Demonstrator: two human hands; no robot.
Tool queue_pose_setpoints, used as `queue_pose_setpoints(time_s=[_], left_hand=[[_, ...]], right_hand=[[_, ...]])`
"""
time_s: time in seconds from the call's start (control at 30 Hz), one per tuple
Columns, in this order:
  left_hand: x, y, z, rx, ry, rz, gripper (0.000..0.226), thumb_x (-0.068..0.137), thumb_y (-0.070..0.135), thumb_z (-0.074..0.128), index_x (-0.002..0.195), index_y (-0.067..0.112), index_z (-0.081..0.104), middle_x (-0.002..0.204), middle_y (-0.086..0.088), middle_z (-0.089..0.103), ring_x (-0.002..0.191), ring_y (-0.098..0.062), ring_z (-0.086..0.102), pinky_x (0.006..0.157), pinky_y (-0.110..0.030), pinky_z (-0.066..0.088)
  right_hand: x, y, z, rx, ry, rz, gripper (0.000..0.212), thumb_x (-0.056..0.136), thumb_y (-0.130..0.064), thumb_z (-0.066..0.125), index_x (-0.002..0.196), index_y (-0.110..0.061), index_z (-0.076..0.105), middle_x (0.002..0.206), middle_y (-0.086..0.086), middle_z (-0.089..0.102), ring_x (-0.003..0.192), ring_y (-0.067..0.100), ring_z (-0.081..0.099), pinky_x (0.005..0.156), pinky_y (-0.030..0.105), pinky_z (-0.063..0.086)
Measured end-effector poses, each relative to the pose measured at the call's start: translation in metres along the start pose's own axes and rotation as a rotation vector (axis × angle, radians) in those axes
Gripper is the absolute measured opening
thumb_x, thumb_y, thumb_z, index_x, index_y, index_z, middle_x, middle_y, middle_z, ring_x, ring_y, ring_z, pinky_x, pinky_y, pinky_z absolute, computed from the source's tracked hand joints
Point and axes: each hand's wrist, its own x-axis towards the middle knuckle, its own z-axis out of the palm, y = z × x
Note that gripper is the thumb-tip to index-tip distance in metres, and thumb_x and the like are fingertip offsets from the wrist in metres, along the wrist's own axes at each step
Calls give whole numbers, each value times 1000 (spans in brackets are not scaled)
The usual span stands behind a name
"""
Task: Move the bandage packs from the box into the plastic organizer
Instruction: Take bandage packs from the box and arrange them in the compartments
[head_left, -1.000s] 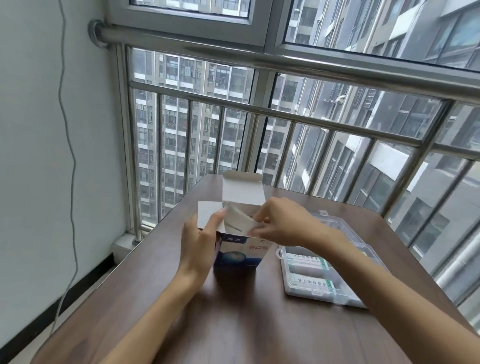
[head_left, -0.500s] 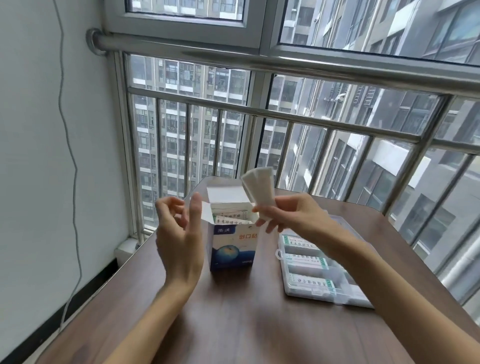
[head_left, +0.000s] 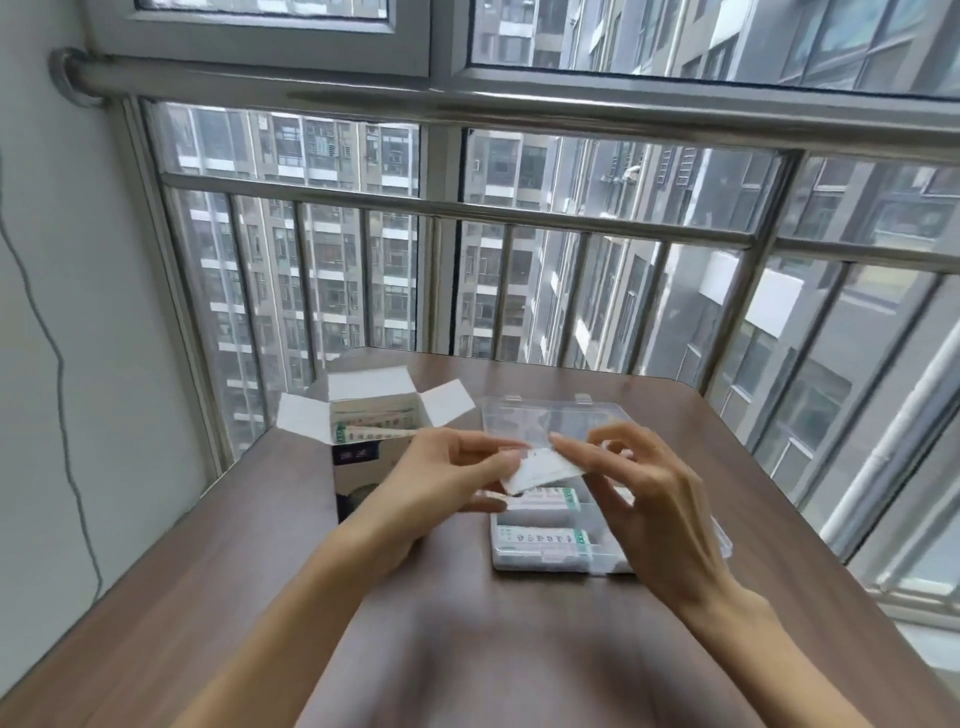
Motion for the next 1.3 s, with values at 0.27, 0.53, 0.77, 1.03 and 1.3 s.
queue_pose_setpoints(time_s=[0.27,0.53,0.77,1.03,1.3], left_hand=[[10,-16,14,26,134,146,14,79,11,74,91,17,76,82,0,76,75,-3,68,65,-16,53],[8,-23,11,-33,207,129,13,84,16,70,95,19,75,85,3,76,76,0,67,55,-14,48],[5,-23,10,-46,65,-16,16,92,17,59,98,25,72,85,9,74,76,8,63,48,-10,41],[6,-21,5,-195,11,-91,20,97,14,52,98,19,71,91,1,75,77,-3,66,53,-16,50],[5,-25,6,-180,29,-12,18,91,18,61,105,14,71,100,-9,73,89,-11,66,68,-20,54]], right_hand=[[6,-3,-15,1081,-230,924,31,87,-24,64,118,-22,58,90,-1,73,76,12,70,64,23,54],[8,6,-25,868,-104,836,21,77,-11,73,97,-7,70,75,8,74,64,13,70,56,16,52],[13,0,-25,713,-269,415,17,72,-29,73,87,-23,78,111,-11,69,111,6,60,89,30,51],[8,0,-21,835,-389,570,34,84,13,55,79,-13,77,98,-4,73,94,3,68,76,12,49],[13,-6,-15,723,-431,540,37,84,12,49,86,-13,77,95,-5,74,91,6,68,76,15,52]])
